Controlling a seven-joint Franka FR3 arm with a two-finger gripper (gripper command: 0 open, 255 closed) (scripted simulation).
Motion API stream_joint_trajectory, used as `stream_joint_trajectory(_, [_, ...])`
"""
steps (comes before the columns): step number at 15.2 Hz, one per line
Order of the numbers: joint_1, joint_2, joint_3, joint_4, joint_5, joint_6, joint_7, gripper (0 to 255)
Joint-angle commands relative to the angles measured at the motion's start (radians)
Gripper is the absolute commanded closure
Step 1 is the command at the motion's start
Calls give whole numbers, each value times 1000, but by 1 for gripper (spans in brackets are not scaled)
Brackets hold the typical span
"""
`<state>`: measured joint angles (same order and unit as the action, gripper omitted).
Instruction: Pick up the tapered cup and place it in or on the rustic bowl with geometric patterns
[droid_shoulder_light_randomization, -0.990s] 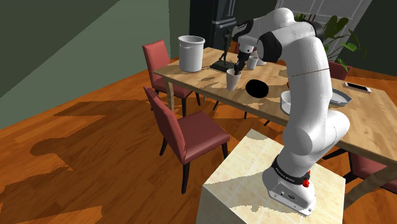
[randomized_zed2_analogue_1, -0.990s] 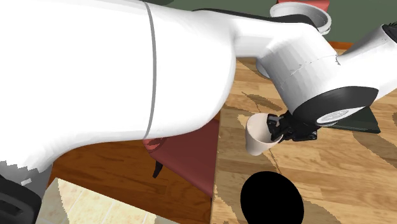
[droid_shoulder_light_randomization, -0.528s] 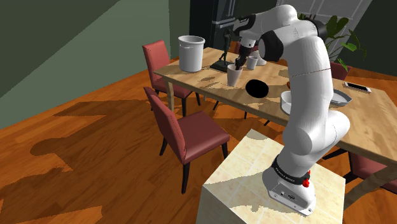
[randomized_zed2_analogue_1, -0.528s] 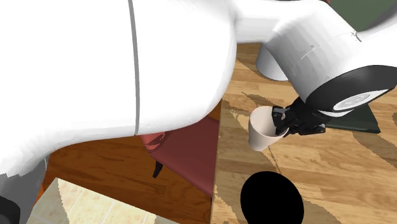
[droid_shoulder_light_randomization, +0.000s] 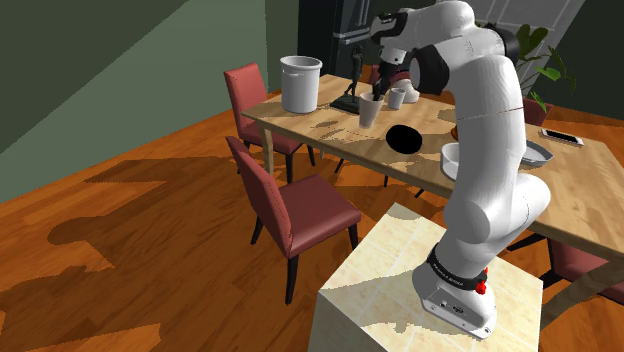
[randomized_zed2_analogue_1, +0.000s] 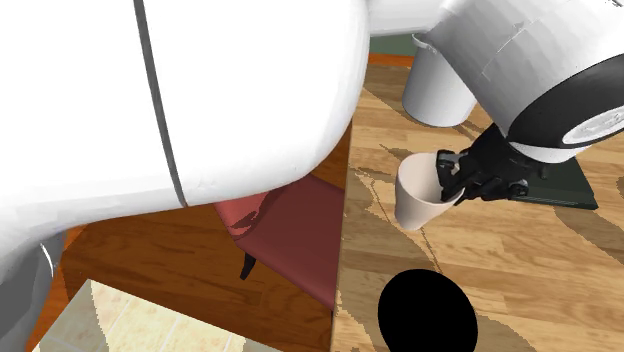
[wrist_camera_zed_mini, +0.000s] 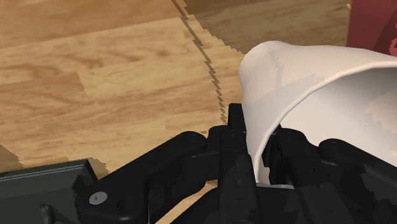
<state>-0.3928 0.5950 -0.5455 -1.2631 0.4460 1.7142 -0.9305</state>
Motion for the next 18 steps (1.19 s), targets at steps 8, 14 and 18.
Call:
stream_joint_trajectory(8, [-30, 10, 0, 143, -2, -125, 30, 255])
stream_joint_trajectory(14, [-63, 32, 4, 265, 5, -219, 51, 255])
stream_joint_trajectory(18, [-78, 16, -1, 282, 1, -252, 41, 255])
